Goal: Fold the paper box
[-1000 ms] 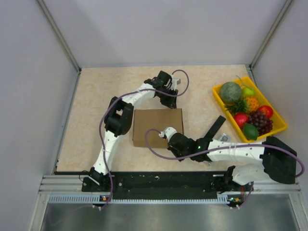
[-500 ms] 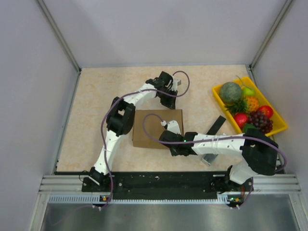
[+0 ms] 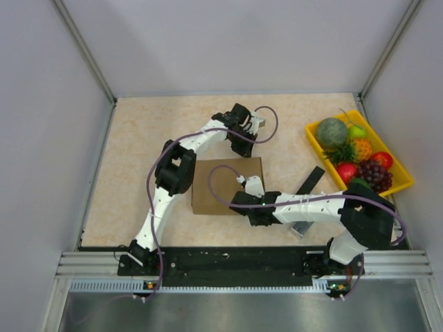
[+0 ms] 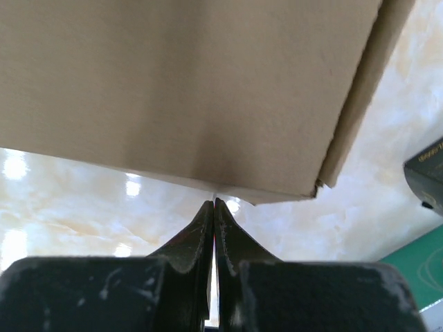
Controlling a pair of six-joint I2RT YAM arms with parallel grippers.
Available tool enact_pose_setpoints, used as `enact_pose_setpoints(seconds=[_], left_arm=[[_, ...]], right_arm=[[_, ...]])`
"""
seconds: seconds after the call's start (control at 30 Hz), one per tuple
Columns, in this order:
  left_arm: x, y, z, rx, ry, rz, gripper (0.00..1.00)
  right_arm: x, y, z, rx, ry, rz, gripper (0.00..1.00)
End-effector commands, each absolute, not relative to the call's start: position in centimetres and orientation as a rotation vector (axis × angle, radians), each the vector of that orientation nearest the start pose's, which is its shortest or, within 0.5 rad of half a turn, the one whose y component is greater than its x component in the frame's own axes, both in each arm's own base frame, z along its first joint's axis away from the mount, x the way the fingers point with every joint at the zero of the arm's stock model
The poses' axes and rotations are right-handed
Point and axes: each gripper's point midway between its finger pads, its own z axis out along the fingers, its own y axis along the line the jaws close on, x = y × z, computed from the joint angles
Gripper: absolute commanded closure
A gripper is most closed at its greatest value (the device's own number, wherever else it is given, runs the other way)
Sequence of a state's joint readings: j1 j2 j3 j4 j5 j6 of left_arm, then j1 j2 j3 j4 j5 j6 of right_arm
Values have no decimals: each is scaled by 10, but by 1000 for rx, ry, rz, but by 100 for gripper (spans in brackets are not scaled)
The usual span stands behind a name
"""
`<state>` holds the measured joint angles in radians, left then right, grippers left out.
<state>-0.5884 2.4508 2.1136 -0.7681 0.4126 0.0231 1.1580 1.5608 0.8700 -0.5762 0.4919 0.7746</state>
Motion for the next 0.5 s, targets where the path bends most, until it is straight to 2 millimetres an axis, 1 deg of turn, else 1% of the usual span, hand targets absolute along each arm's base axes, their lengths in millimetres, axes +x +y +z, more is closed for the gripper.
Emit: enact_pose_setpoints(seconds=[0.0,0.07,0.17,0.27,0.3,0.33,0.37,0.4,0.47], left_arm=[[399,-352,12,1002,2611,-702,88],[399,-354,14,1005,2602,-711,88],[398,-353,15,1042,2584,-714,89],[390,-354,17,1108,2554,-759,91],[388,-354,17,1134,2542,-774,92],[383,-352,16,1160,2538,-783,93],[379,-353,16,1220,2504,-802,94],[375,-352,19,1255,2486,-809,95],[364,-351,16,1357,2440,-842,98]], right_arm=[[160,235,26,-321,2568,-25,100],[154,236,23,-314,2593,-5,100],[156,236,23,-294,2582,2,100],[168,230,20,-295,2557,-66,100],[172,228,18,-322,2551,-89,100],[179,227,13,-323,2556,-122,100],[183,226,13,-332,2547,-142,100],[192,225,18,-334,2513,-170,100],[203,225,16,-353,2486,-217,100]])
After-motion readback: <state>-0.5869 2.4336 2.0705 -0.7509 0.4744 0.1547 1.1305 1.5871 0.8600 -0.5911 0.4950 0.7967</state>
